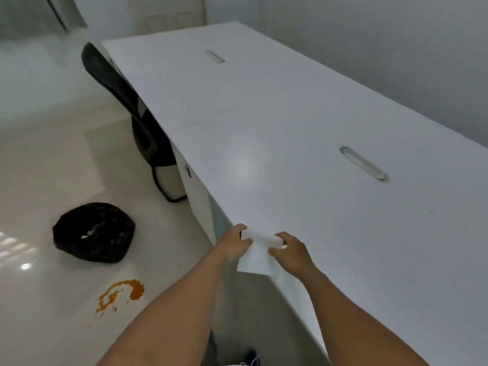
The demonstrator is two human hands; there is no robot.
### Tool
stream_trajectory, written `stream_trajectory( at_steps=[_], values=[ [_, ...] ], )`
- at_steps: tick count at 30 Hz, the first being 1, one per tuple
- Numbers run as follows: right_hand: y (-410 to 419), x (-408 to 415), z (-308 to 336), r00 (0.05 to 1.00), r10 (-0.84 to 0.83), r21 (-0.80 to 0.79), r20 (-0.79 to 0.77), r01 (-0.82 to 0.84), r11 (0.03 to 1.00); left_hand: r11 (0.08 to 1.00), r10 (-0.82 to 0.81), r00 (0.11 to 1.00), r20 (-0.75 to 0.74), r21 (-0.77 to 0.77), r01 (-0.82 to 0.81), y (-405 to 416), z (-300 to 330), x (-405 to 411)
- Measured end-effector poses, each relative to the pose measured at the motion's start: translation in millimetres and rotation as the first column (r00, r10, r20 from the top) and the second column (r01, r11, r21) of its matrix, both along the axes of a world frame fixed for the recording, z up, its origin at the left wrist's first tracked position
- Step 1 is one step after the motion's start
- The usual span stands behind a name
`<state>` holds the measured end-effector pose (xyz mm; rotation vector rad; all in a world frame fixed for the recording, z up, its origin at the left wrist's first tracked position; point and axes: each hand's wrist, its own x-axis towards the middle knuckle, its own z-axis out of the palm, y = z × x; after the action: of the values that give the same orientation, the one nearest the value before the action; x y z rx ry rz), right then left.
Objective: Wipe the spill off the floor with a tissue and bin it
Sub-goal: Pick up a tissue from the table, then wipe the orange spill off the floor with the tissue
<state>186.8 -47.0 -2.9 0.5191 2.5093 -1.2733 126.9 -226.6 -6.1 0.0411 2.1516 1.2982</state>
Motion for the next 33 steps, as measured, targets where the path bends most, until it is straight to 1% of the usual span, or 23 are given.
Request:
stream_trajectory(
  at_steps=[2, 5, 9, 13, 16, 19, 21, 23, 26, 29, 33],
  values=[
    [-30.4, -10.9, 6.1, 0.999, 0.039, -0.03, -0.015, -0.039, 0.999, 0.995, 0.095, 0.995, 0.017, 0.041, -0.096, -36.4, 5.7, 0.7],
    [-83.8, -27.7, 12.5, 0.998, 0.062, -0.081, -0.015, -0.063, 0.995, 0.96, 0.264, 0.963, 0.049, 0.085, -0.268, -94.2, 14.2, 5.0],
    [-171.7, -43.4, 17.7, 0.988, 0.152, -0.214, -0.006, -0.15, 0.965, 0.893, 0.435, 0.897, 0.079, 0.094, -0.441, -177.2, 19.5, 14.7],
    [-265.8, -46.6, 10.8, 0.975, 0.214, -0.241, -0.056, -0.222, 0.945, 0.806, 0.582, 0.811, 0.065, 0.086, -0.585, -265.3, 17.5, 36.5],
    [-335.9, -39.8, 6.1, 0.959, 0.281, -0.242, -0.048, -0.284, 0.928, 0.813, 0.583, 0.812, -0.023, 0.032, -0.582, -333.8, 17.6, 63.2],
    [-399.8, -37.6, 3.5, 0.935, 0.355, -0.273, -0.018, -0.347, 0.897, 0.819, 0.573, 0.817, -0.073, -0.002, -0.574, -396.0, 11.7, 82.5],
    [-435.9, -36.2, -3.4, 0.918, 0.393, -0.286, -0.047, -0.39, 0.876, 0.809, 0.583, 0.808, -0.092, -0.029, -0.587, -431.7, 2.2, 88.8],
    [-463.4, -34.2, -8.4, 0.91, 0.408, -0.293, -0.076, -0.411, 0.863, 0.793, 0.605, 0.79, -0.098, -0.014, -0.609, -458.5, -8.7, 89.9],
    [-490.9, -29.8, -15.4, 0.907, 0.412, -0.303, -0.084, -0.417, 0.857, 0.759, 0.648, 0.753, -0.111, 0.007, -0.651, -482.5, -20.5, 90.7],
    [-504.6, -33.5, -26.3, 0.899, 0.435, -0.32, -0.047, -0.426, 0.846, 0.774, 0.629, 0.772, -0.095, -0.015, -0.633, -497.2, -35.7, 84.3],
    [-509.6, -52.1, -54.0, 0.87, 0.493, -0.382, 0.033, -0.445, 0.81, 0.804, 0.595, 0.803, -0.025, 0.002, -0.595, -507.2, -60.7, 69.7]
  ],
)
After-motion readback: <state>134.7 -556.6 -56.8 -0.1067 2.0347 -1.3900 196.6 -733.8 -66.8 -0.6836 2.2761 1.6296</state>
